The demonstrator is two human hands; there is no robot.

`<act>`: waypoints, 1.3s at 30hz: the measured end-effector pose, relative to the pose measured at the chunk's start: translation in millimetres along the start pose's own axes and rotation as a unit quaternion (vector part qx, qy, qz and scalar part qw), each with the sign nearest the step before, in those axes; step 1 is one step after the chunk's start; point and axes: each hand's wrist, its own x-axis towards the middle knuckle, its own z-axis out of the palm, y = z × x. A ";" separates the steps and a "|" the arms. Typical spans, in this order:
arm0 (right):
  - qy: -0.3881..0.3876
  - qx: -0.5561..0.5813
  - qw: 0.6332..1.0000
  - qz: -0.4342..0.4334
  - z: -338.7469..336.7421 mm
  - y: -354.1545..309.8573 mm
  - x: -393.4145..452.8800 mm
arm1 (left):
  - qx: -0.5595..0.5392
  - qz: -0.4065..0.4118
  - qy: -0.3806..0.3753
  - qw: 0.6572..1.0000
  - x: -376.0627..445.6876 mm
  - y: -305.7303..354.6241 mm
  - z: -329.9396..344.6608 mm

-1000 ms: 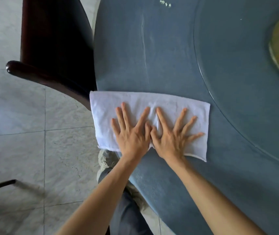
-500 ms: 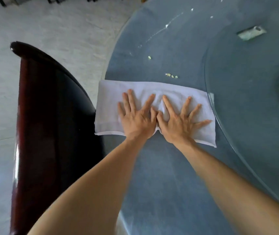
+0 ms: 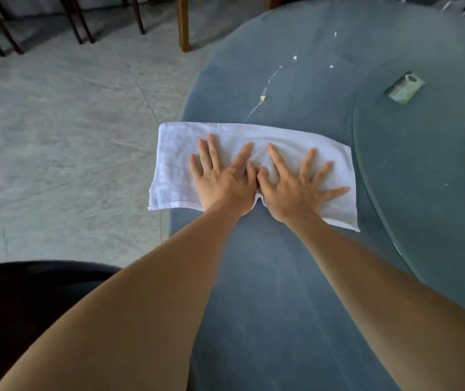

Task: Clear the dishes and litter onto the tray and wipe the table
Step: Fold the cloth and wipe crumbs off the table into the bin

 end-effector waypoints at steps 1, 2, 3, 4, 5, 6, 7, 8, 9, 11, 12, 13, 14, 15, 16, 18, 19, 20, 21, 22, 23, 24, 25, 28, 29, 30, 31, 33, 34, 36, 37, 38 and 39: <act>0.004 -0.004 1.000 0.004 0.7 -4.9 10.5 | 0.000 0.012 -0.002 1.000 16.0 -2.0 -1.5; 0.004 -0.013 1.000 0.008 1.1 -8.0 20.7 | 0.002 0.025 -0.007 1.000 31.4 -3.7 -3.5; 0.000 -0.023 1.000 0.009 0.6 -9.8 29.7 | 0.004 0.037 -0.014 0.999 45.5 -5.4 -5.3; -0.010 -0.031 0.999 0.007 -1.0 -10.7 37.2 | 0.008 0.047 -0.021 0.999 57.1 -7.7 -6.8; -0.021 -0.036 0.999 0.006 -3.1 -11.1 43.6 | 0.012 0.057 -0.027 0.998 66.7 -9.6 -8.6; -0.032 -0.035 0.999 0.006 -5.6 -11.1 49.6 | 0.013 0.068 -0.031 0.997 75.0 -10.7 -9.8; -0.040 -0.031 0.999 0.010 -8.4 -11.2 55.6 | 0.012 0.078 -0.035 0.996 82.5 -11.4 -11.7; -0.044 -0.026 0.999 0.015 -10.6 -12.1 61.9 | 0.011 0.088 -0.039 0.995 90.2 -12.1 -12.5; -0.043 -0.021 0.999 0.019 -11.9 -14.4 69.3 | 0.010 0.096 -0.042 0.994 98.9 -13.1 -13.8; -0.042 -0.011 0.998 0.035 -13.4 -21.1 84.2 | 0.009 0.117 -0.048 0.992 119.4 -14.3 -15.9; -0.043 -0.005 0.998 0.046 -14.2 -25.7 91.0 | 0.007 0.129 -0.052 0.990 130.4 -15.4 -16.7; -0.046 0.001 0.997 0.059 -15.2 -31.0 98.2 | 0.003 0.142 -0.055 0.988 142.7 -16.3 -17.1; -0.049 0.005 0.996 0.072 -16.8 -36.3 105.8 | -0.004 0.154 -0.057 0.986 155.4 -16.7 -17.9; -0.053 0.008 0.995 0.085 -19.0 -41.3 114.2 | -0.012 0.165 -0.058 0.984 168.4 -16.6 -19.0; -0.055 0.010 0.994 0.097 -21.0 -46.3 123.8 | -0.017 0.175 -0.058 0.983 181.8 -16.2 -19.3; -0.052 0.014 0.992 0.116 -24.6 -55.4 143.0 | -0.023 0.196 -0.057 0.979 207.9 -14.0 -19.7; -0.049 0.015 0.991 0.124 -25.5 -58.7 151.3 | -0.023 0.204 -0.058 0.977 219.4 -12.0 -19.6; -0.045 0.017 0.990 0.131 -25.8 -60.5 158.4 | -0.022 0.213 -0.060 0.975 229.8 -9.6 -19.2; -0.042 0.019 0.989 0.137 -26.1 -61.5 164.4 | -0.021 0.222 -0.065 0.973 239.1 -6.8 -18.8; -0.041 0.022 0.989 0.143 -26.4 -62.3 169.3 | -0.019 0.233 -0.070 0.970 247.5 -4.6 -18.7; -0.040 0.025 0.988 0.150 -26.7 -63.1 173.9 | -0.017 0.242 -0.075 0.967 255.2 -2.6 -18.5; -0.037 0.027 0.987 0.156 -26.9 -63.7 178.7 | -0.016 0.249 -0.078 0.965 262.9 -0.3 -18.1; -0.033 0.029 0.986 0.162 -27.2 -63.9 183.9 | -0.015 0.254 -0.082 0.964 270.2 2.9 -17.4; -0.015 0.036 0.984 0.173 -28.4 -64.4 202.3 | -0.006 0.267 -0.093 0.959 291.5 12.7 -15.5; -0.009 0.037 0.984 0.176 -28.6 -63.8 208.0 | -0.005 0.271 -0.094 0.958 297.5 16.2 -15.1; -0.005 0.039 0.983 0.179 -28.7 -63.1 213.5 | -0.005 0.276 -0.094 0.957 303.5 19.5 -14.3; -0.005 0.040 0.982 0.184 -28.9 -62.2 219.0 | -0.002 0.282 -0.092 0.955 310.2 23.3 -13.1; -0.006 0.040 0.979 0.201 -29.4 -60.5 229.7 | 0.010 0.297 -0.091 0.950 325.0 30.7 -9.2; -0.004 0.039 0.977 0.210 -30.0 -59.7 235.9 | 0.014 0.306 -0.090 0.948 333.5 35.4 -7.4; 0.000 0.033 0.974 0.225 -32.4 -58.4 254.5 | 0.022 0.323 -0.088 0.942 354.7 47.9 -4.3; 0.001 0.034 0.972 0.233 -34.1 -57.6 266.0 | 0.024 0.330 -0.089 0.940 366.8 54.5 -2.4; 0.001 0.035 0.969 0.243 -35.7 -57.0 278.0 | 0.028 0.337 -0.093 0.936 380.0 61.8 -0.7; 0.000 0.036 0.966 0.255 -37.4 -55.9 290.5 | 0.032 0.345 -0.098 0.933 393.7 69.9 0.7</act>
